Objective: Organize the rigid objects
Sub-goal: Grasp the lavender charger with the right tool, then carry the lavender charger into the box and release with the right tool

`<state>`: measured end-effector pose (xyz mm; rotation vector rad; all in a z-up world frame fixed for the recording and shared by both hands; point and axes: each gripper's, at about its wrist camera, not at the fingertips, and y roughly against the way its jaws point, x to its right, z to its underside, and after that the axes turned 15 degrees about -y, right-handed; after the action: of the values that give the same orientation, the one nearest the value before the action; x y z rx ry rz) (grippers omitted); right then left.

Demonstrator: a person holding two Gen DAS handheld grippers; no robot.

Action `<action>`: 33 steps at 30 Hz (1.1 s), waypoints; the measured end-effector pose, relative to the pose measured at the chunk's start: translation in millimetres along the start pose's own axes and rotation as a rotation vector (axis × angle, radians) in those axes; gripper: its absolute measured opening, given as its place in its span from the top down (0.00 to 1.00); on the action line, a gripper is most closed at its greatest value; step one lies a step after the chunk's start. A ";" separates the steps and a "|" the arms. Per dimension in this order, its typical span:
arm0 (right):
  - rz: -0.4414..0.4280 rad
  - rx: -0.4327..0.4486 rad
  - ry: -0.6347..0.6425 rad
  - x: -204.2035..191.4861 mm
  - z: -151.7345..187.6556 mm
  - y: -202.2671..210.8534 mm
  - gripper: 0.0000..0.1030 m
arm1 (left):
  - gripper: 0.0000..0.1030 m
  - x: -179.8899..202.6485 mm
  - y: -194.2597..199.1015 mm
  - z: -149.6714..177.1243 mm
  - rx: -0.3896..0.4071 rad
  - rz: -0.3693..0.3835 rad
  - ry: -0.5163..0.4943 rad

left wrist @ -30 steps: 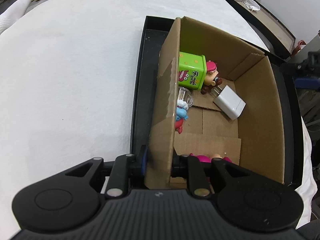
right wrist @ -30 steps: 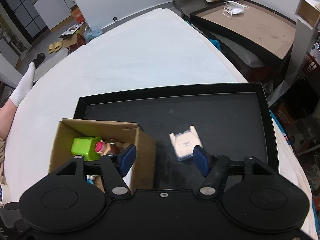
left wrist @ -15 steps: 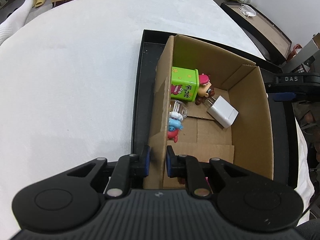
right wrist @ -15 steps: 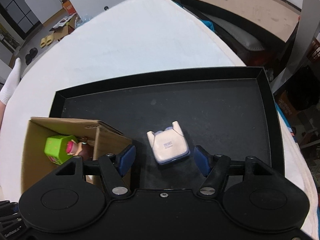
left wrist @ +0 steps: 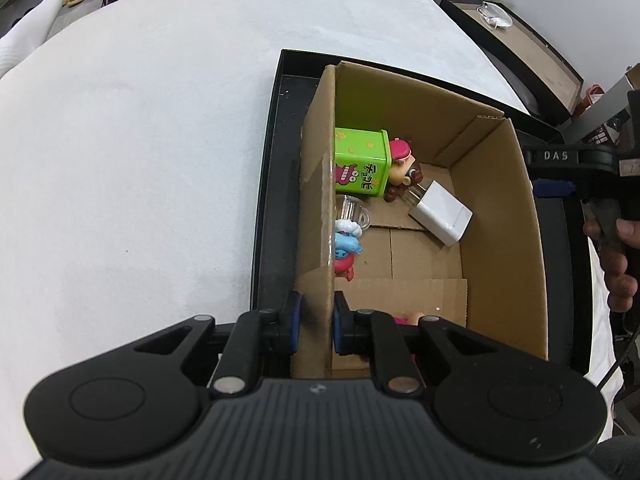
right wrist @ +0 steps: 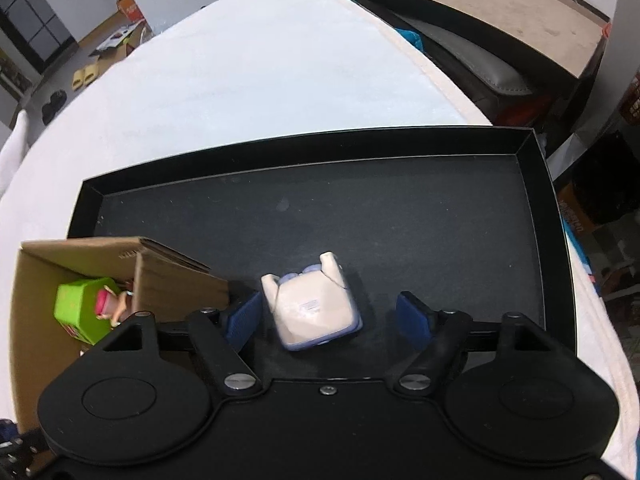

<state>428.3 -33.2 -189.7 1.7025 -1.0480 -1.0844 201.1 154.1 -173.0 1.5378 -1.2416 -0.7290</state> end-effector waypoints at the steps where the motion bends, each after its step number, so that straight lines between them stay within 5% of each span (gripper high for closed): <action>1: 0.003 -0.004 0.001 0.3 0.5 -1.7 0.31 | 0.86 -0.3 0.0 0.3 0.000 0.002 -0.001; 4: -0.013 -0.030 0.008 -2.6 3.8 -7.7 0.53 | 0.86 0.4 0.6 1.3 0.004 0.002 -0.006; 6: 0.022 -0.021 0.018 -4.4 5.1 -7.1 0.54 | 0.86 0.6 0.6 1.2 0.005 0.001 -0.004; 33: -0.001 0.092 0.004 -11.5 6.6 86.4 0.58 | 0.86 4.6 2.4 3.5 0.018 -0.012 -0.025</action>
<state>401.3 -49.5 -108.2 1.7773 -1.1095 -1.0478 198.5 148.7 -171.3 1.5564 -1.2619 -0.7484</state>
